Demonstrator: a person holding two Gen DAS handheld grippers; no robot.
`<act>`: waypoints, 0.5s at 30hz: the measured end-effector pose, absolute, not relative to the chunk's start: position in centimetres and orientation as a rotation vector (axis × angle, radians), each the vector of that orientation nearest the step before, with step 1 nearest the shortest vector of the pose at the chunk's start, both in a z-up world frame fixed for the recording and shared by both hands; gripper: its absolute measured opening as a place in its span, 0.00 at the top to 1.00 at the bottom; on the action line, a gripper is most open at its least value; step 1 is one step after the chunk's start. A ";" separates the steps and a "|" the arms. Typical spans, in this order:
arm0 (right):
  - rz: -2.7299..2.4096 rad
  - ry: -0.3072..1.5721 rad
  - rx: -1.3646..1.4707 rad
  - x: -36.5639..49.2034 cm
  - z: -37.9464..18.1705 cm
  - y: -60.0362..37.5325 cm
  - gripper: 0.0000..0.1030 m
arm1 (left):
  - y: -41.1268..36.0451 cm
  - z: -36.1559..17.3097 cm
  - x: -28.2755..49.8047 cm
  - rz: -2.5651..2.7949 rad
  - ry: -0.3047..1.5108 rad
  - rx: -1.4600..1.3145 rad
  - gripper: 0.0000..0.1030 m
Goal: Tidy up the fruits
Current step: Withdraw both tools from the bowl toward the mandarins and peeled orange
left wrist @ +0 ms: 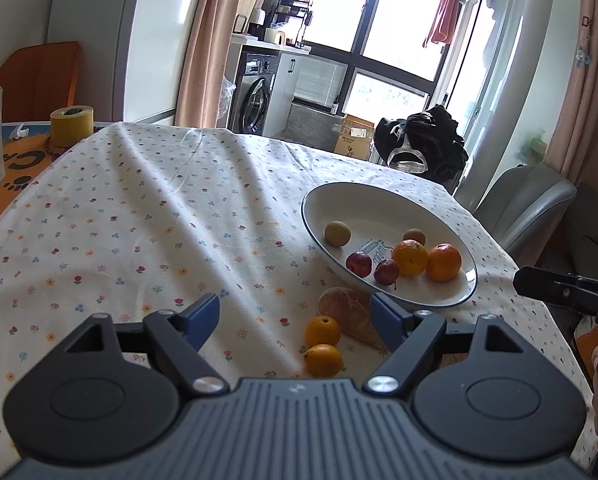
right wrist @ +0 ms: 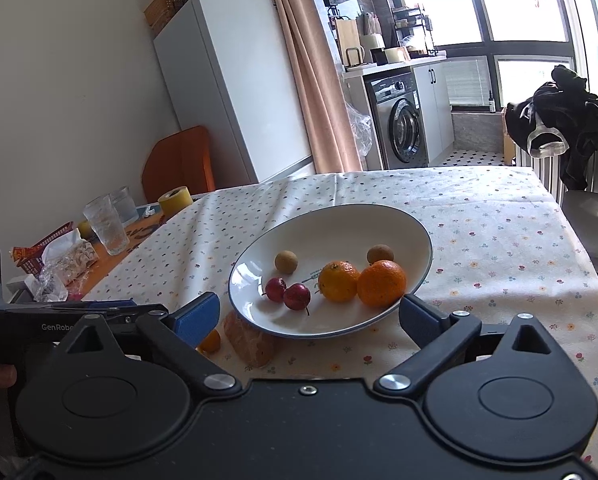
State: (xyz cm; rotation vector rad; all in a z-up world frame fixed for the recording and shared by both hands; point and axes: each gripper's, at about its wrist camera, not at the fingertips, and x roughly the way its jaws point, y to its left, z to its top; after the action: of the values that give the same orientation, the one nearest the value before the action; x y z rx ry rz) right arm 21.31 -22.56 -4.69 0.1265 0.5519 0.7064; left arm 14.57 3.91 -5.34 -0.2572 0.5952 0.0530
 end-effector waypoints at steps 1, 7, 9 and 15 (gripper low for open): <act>0.707 0.553 0.126 21.2 -4.7 -22.6 0.04 | 3.9 -5.4 14.4 0.054 0.595 -0.257 0.22; 0.721 0.585 0.119 20.8 -5.1 -22.7 0.04 | 4.1 -5.4 13.8 0.054 0.594 -0.264 0.22; 0.720 0.585 0.103 20.6 -5.2 -22.6 0.03 | 4.1 -5.4 13.6 0.055 0.593 -0.266 0.22; 0.718 0.595 0.089 20.1 -5.5 -22.8 0.00 | 3.8 -5.6 13.1 0.051 0.606 -0.250 0.22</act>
State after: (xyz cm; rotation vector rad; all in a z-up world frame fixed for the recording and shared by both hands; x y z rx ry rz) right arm 20.12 -22.85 -5.50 0.0894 0.5945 0.7181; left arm 13.07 3.79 -5.59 -0.2500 0.6064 0.0507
